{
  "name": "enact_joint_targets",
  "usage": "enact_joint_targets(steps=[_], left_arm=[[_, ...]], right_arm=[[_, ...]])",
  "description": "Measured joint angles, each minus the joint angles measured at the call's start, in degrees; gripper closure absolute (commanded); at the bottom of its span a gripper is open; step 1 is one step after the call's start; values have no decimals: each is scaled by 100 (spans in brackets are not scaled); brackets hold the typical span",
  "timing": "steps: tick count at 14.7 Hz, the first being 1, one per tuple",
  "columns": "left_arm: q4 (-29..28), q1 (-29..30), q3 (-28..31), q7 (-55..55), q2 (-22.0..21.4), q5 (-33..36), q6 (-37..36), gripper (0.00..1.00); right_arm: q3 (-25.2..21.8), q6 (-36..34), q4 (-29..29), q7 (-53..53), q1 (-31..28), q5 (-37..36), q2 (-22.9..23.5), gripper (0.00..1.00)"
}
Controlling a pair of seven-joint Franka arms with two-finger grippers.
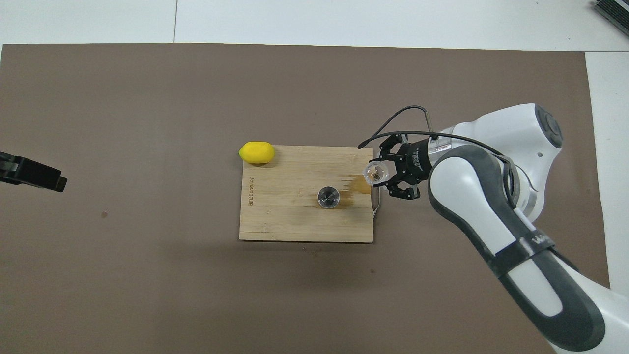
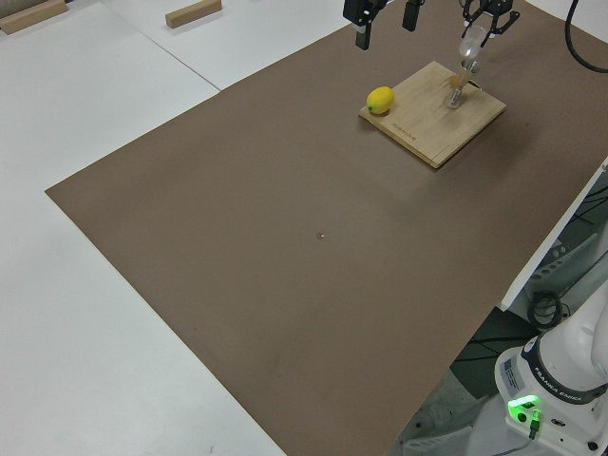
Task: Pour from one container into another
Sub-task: 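Lift the glass cup with the right gripper over the dark cup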
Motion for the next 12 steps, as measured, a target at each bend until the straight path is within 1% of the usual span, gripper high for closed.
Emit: enact_joint_targets(steps=[3, 5, 7, 9, 12], left_arm=[[-54, 0, 2, -3, -3, 0, -141, 0], [-82, 16, 17, -9, -6, 0, -240, 0], [-97, 80, 25, -16, -7, 8, -230, 0], [-98, 264, 69, -47, -10, 125, -89, 0], [-99, 663, 131, 1, -13, 150, 32, 0]], right_arm=[[2, 0, 384, 917, 361, -513, 78, 87], [-1, -5, 565, 1241, 487, -805, 151, 90], [0, -5, 628, 1503, 676, -1327, 201, 91], [0, -6, 652, 1722, 861, -1734, 224, 91], [-4, -15, 699, 1759, 954, -1912, 225, 92]])
